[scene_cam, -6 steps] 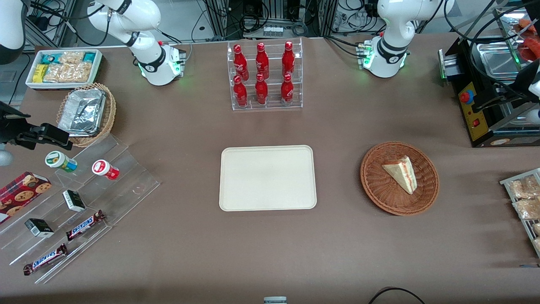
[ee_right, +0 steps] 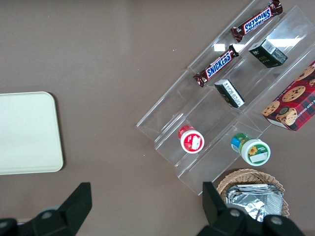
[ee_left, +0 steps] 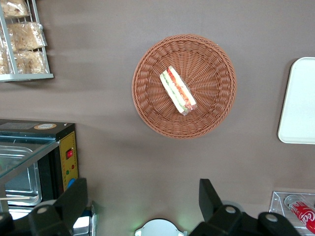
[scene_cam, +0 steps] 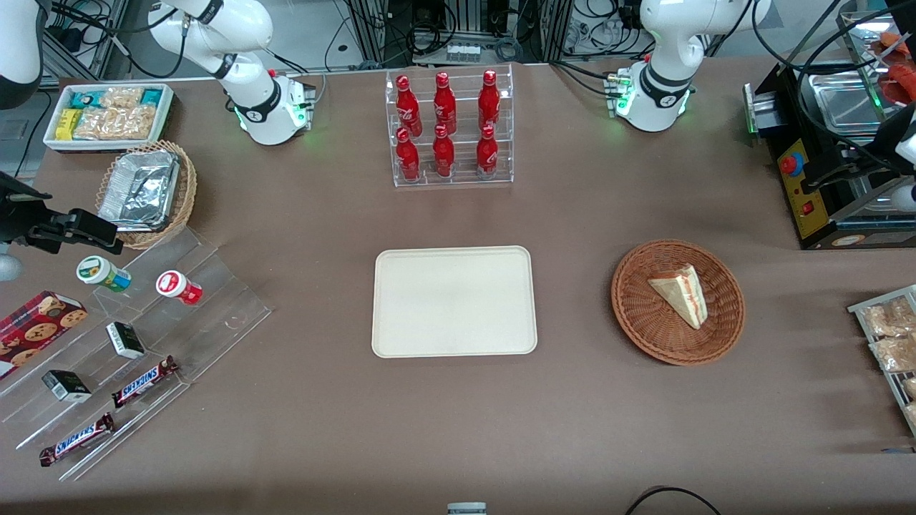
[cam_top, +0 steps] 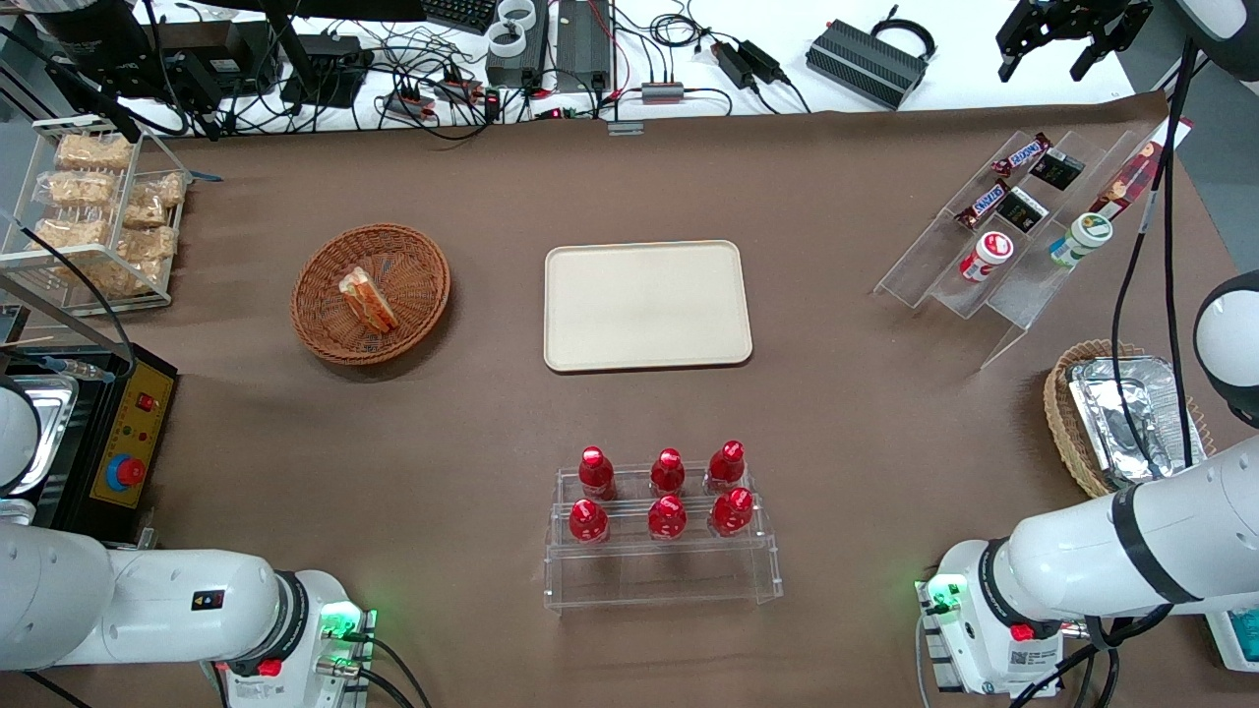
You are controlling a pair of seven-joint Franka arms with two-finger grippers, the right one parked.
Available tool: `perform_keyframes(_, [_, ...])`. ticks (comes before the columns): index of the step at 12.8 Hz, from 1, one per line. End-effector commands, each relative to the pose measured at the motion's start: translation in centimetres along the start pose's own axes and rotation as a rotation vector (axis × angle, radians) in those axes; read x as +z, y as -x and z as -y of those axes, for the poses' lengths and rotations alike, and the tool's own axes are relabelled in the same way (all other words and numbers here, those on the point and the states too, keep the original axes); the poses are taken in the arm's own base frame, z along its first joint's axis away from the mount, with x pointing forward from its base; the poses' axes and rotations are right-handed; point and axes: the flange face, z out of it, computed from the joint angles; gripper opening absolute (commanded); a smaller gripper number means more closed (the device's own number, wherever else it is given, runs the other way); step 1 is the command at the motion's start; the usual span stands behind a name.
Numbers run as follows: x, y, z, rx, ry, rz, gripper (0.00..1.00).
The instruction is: Place sandwich from basket to tray
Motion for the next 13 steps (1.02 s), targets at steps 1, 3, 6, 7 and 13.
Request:
perform_keyframes(1, [1.4,-0.1,-0.3,0.002,-0.003,-0.003,1.0])
perform_keyframes(3, [4.6,-0.4,-0.7,-0.022,-0.005,0.026,1.0])
perform_keyframes(6, [7.7,-1.1,-1.9,-0.007,-0.039,0.004,1.0])
perform_keyframes(7, [8.7,-1.5,-2.0,-0.041,-0.039,-0.017,1.0])
perform_keyframes(13, [16.3,-2.8,-2.9,-0.222,-0.034,-0.022,1.0])
